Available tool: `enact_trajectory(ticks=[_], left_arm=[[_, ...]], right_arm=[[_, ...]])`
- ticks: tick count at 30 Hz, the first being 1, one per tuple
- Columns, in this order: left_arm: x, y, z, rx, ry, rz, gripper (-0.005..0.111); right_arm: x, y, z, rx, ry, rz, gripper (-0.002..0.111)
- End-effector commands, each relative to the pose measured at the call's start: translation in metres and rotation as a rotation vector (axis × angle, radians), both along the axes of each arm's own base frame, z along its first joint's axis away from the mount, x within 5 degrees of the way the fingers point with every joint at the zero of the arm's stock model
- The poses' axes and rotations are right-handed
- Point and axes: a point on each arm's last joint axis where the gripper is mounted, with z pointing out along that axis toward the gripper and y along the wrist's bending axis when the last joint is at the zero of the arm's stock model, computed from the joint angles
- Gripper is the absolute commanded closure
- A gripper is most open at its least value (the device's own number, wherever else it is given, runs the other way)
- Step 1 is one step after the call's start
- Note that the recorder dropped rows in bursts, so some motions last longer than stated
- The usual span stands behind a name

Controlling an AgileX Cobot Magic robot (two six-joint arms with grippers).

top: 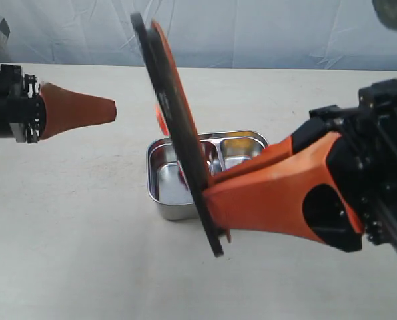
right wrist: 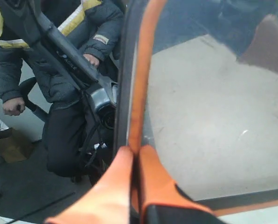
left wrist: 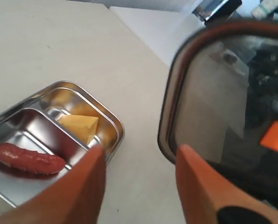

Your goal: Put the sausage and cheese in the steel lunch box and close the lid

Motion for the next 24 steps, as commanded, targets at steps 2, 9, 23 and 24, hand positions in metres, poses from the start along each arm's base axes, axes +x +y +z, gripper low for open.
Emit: enact_trajectory(ticks=[2,9,23,24], left_arm=[[-0.034,-0.016,0.025,0.056,-0.227,-0.139,0.062],[-0.074,-0.016,0.029,0.024,-0.304,-0.125,0.063],[-0.106,-0.003,0.027,-0.153,-0.304,0.066,0.086],[-0.107,0.0,0.029,-0.165,-0.282,0.093,0.086]], right_arm=[[-0.002,-0.001,0.019,0.054,-0.048,0.009,0.109],[-0.007,-0.004,0.02,0.05,-0.065,0.032,0.109],[-0.022,-0.021,0.03,-0.017,-0.139,-0.027,0.109],[-0.022,-0.021,0.03,-0.021,-0.137,-0.028,0.109]])
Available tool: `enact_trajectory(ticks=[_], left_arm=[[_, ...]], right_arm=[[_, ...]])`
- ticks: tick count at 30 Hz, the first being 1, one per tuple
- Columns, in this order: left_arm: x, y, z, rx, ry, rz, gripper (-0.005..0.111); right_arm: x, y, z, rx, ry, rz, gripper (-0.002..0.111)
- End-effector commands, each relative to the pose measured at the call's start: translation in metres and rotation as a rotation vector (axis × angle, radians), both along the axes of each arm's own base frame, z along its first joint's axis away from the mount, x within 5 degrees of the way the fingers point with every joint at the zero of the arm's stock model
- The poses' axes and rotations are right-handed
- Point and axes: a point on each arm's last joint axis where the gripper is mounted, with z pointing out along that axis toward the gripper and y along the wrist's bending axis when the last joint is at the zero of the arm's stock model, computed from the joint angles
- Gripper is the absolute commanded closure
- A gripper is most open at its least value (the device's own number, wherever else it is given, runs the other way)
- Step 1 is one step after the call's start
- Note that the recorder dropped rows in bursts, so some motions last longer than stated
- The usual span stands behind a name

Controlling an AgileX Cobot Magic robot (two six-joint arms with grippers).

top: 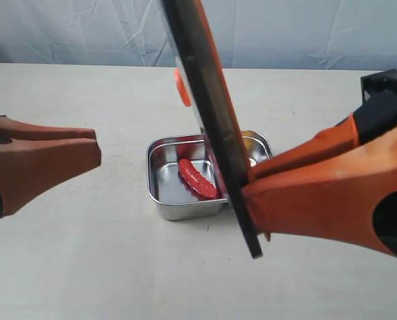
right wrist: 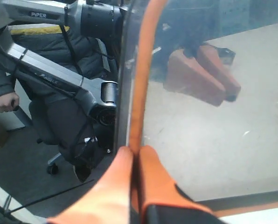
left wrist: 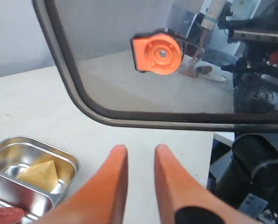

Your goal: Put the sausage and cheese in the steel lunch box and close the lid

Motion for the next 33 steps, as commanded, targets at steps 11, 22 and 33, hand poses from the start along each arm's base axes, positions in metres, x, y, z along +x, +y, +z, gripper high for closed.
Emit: enact_trajectory(ticks=[11,22,33], left_arm=[[0.013,0.041,0.081,-0.33,0.266,0.379,0.086],[0.03,0.106,0.106,-0.208,0.043,1.237,0.107],[0.029,0.083,0.11,0.859,-0.626,1.021,0.107]], right_arm=[[0.0,-0.002,0.003,0.005,-0.005,-0.036,0.109],[0.0,-0.002,0.003,0.006,-0.005,-0.037,0.109],[0.001,-0.002,0.003,0.005,-0.016,-0.039,0.109]])
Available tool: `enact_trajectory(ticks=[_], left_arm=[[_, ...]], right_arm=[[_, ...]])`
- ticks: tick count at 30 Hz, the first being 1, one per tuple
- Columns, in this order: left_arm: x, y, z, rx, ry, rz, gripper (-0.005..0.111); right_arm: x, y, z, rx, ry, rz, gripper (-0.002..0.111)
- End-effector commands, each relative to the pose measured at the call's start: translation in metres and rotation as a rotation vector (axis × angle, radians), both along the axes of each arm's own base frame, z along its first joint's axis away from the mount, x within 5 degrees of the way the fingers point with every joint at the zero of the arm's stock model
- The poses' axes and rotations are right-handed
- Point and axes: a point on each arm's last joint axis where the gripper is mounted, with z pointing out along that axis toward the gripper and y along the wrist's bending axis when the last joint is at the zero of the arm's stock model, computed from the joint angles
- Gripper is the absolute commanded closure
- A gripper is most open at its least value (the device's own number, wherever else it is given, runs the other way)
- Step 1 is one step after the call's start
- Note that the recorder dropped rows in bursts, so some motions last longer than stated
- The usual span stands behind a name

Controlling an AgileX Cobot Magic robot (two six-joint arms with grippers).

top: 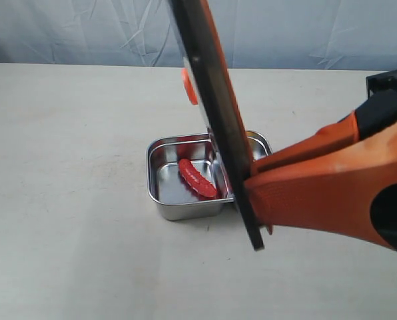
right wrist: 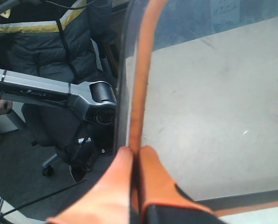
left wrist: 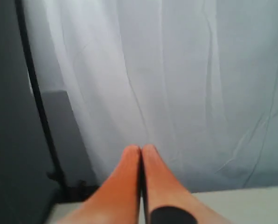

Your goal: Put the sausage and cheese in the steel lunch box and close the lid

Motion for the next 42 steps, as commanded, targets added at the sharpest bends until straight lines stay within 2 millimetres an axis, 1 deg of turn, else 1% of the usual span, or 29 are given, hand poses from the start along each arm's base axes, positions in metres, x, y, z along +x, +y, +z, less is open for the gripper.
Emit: enact_trajectory(ticks=[1,3,5,7,8,10,12,13,16,23,27,29,30,31,33,35,36,37,39,40,42], left_arm=[[-0.002,-0.025,-0.008,0.592,0.104,-0.167,0.107],[-0.003,-0.038,-0.017,0.699,0.157,-0.277,0.107],[-0.005,-0.046,-0.029,0.795,0.2,-0.357,0.107],[-0.007,-0.057,-0.041,0.807,0.213,-0.439,0.107],[-0.009,-0.062,-0.048,0.782,0.215,-0.479,0.107],[-0.011,-0.072,-0.057,0.655,0.209,-0.545,0.107],[-0.014,-0.08,-0.064,0.476,0.208,-0.597,0.107],[-0.015,-0.083,-0.066,0.413,0.212,-0.614,0.107],[-0.017,-0.089,-0.072,0.377,0.197,-0.65,0.107],[-0.021,-0.097,-0.068,0.195,0.163,-0.726,0.107],[-0.031,-0.103,-0.059,0.1,0.098,-0.826,0.107],[-0.036,-0.107,-0.053,0.051,0.052,-0.891,0.107],[-0.043,-0.112,-0.048,0.023,-0.001,-0.989,0.107],[-0.048,-0.115,-0.047,0.015,-0.021,-1.051,0.107],[-0.052,-0.118,-0.051,-0.011,-0.009,-1.111,0.107],[-0.053,-0.117,-0.054,-0.012,-0.004,-1.114,0.107],[-0.05,-0.113,-0.055,-0.015,0.0,-1.063,0.107],[-0.045,-0.106,-0.059,-0.005,0.01,-0.974,0.107],[-0.037,-0.095,-0.065,-0.013,0.036,-0.852,0.107],[-0.035,-0.092,-0.068,-0.034,0.051,-0.831,0.107],[-0.032,-0.089,-0.076,-0.062,0.074,-0.854,0.107]], right_arm=[[0.0,-0.001,0.003,0.013,-0.025,-0.007,0.109],[0.0,-0.001,0.003,0.015,-0.027,-0.015,0.109],[0.0,-0.001,0.003,0.019,-0.024,-0.014,0.109],[-0.001,-0.001,0.004,0.031,-0.01,0.0,0.109],[-0.002,-0.001,0.005,0.038,-0.002,0.006,0.109],[-0.004,-0.001,0.006,0.045,0.004,0.027,0.109],[-0.006,-0.001,0.005,0.038,0.007,0.051,0.109],[-0.008,-0.002,0.005,0.032,0.01,0.07,0.109],[-0.013,-0.003,0.005,0.032,0.016,0.131,0.109],[-0.015,-0.002,0.01,0.096,-0.018,0.156,0.109],[-0.015,-0.002,0.01,0.099,-0.019,0.157,0.109],[-0.015,-0.002,0.01,0.101,-0.027,0.159,0.109],[-0.015,-0.002,0.011,0.109,-0.034,0.162,0.109],[-0.014,-0.001,0.011,0.108,-0.036,0.163,0.109],[-0.014,-0.001,0.011,0.112,-0.06,0.17,0.109],[-0.014,-0.001,0.012,0.119,-0.088,0.17,0.109],[-0.014,-0.001,0.013,0.114,-0.103,0.168,0.109],[-0.013,-0.002,0.015,0.107,-0.125,0.156,0.109],[-0.013,-0.002,0.02,0.105,-0.158,0.156,0.109],[-0.012,-0.002,0.02,0.099,-0.163,0.156,0.109],[-0.007,0.001,0.019,0.078,-0.166,0.151,0.109]])
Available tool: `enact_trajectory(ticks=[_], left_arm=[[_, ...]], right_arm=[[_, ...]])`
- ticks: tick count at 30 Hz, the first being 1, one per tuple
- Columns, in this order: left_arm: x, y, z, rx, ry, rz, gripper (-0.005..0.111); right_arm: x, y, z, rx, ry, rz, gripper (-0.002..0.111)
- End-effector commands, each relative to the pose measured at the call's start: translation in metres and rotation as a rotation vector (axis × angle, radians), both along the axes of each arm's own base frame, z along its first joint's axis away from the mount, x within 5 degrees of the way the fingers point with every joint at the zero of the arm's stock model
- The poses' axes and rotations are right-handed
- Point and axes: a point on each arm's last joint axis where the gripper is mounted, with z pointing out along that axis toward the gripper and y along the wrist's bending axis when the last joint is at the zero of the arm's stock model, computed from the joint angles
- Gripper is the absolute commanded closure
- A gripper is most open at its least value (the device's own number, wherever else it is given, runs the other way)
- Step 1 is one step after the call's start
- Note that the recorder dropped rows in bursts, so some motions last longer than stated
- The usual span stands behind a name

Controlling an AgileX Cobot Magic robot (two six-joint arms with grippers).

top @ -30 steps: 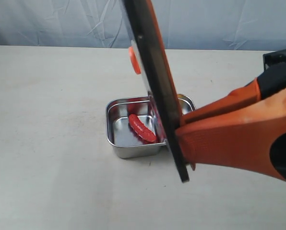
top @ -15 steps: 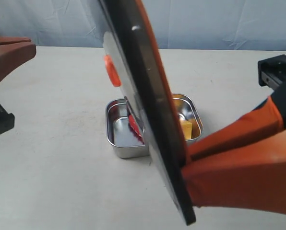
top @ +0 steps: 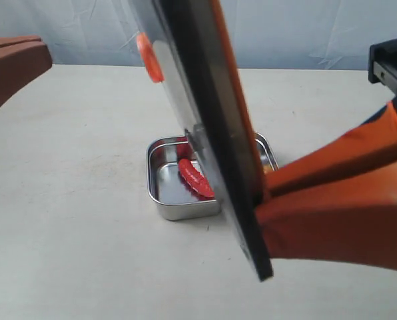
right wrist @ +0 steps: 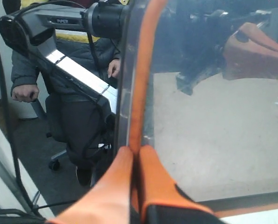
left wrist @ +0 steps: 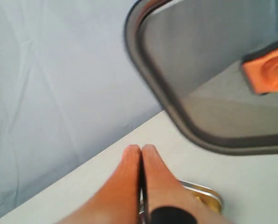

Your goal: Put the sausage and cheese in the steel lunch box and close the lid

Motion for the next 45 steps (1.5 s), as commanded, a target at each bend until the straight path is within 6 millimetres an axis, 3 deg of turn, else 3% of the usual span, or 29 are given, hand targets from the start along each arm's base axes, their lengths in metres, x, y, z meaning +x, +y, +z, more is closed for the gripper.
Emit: enact_trajectory(ticks=[1,4,8,13,17,22,29,33,38,45], left_arm=[[0.007,0.009,-0.013,-0.043,0.063,-0.001,0.107],[0.013,0.01,-0.017,-0.064,0.097,-0.035,0.107],[0.015,0.011,-0.019,-0.074,0.11,-0.066,0.107],[0.016,0.011,-0.019,-0.073,0.11,-0.063,0.107],[0.015,0.011,-0.019,-0.074,0.11,-0.065,0.107],[0.015,0.011,-0.019,-0.074,0.11,-0.065,0.107],[0.017,0.012,-0.019,-0.069,0.114,-0.037,0.107],[0.021,0.016,-0.025,-0.103,0.184,0.023,0.107],[0.027,0.015,-0.044,-0.222,0.405,0.023,0.107],[0.022,0.0,-0.055,-0.22,0.445,-0.224,0.107]], right_arm=[[0.01,0.006,-0.001,-0.026,-0.019,-0.01,0.109],[0.024,0.016,-0.01,-0.06,0.044,-0.003,0.109],[0.059,0.022,-0.023,-0.081,0.136,-0.084,0.109],[0.114,-0.002,-0.029,0.052,0.266,-0.324,0.109],[0.139,-0.023,-0.058,0.106,0.4,-0.468,0.109],[0.151,-0.023,-0.078,0.132,0.415,-0.482,0.109],[0.154,-0.022,-0.081,0.153,0.456,-0.49,0.109],[0.153,-0.023,-0.072,0.218,0.469,-0.502,0.109],[0.145,-0.024,-0.056,0.27,0.5,-0.501,0.109],[0.119,-0.007,-0.044,0.267,0.481,-0.388,0.109]])
